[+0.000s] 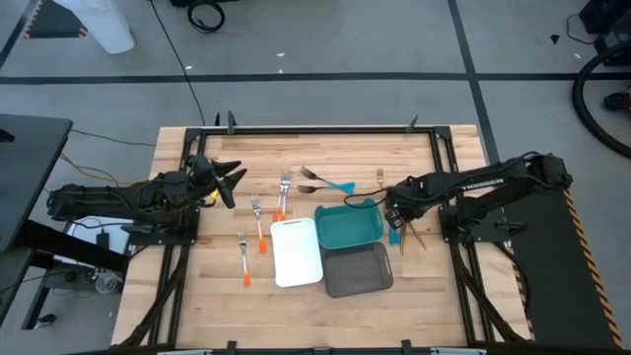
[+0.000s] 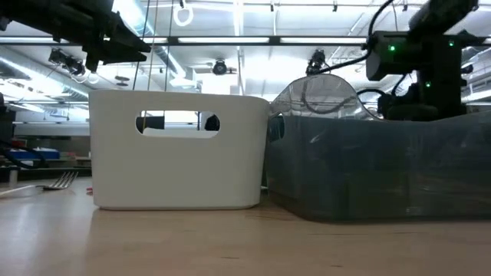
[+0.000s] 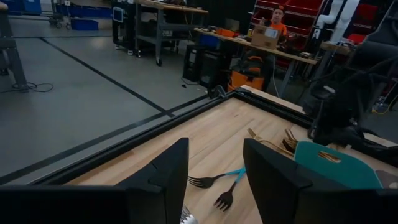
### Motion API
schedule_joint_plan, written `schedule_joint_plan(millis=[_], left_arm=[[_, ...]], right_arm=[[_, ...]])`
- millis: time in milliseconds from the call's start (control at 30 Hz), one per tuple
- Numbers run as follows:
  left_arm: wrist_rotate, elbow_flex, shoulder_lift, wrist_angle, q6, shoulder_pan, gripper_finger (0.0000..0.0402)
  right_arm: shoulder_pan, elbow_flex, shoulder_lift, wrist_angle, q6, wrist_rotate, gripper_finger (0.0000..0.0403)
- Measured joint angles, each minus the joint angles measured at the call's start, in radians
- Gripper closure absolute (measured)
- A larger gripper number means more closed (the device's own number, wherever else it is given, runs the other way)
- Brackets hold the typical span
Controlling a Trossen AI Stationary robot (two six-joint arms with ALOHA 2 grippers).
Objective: Sort silverware by color (type)
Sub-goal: Put the gold fork into the black bin
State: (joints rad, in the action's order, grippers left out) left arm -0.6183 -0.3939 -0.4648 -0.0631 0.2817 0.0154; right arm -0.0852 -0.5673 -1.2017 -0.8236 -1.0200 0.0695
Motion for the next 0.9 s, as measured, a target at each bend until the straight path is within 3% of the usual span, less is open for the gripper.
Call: schedule_joint_plan(millis=[467,600,900], left_arm=[[0.000,0.000,0.000,0.000,-0.003,0.000,0.0241],[0.000,0.000,0.000,0.000,-0.006,0.000,0.0241],[0.000,0.001,0.000,0.000,-0.007,0.000,0.0241]], right_arm=[[-0.037,0.048,0.071,0.026,-0.028,-0.028,0.0333],[-0.043,0.048,0.083,-0.065,-0.047,-0.011,0.0333],[-0.047,0.048,0.083,-0.012,-0.051,0.032,0.0330]])
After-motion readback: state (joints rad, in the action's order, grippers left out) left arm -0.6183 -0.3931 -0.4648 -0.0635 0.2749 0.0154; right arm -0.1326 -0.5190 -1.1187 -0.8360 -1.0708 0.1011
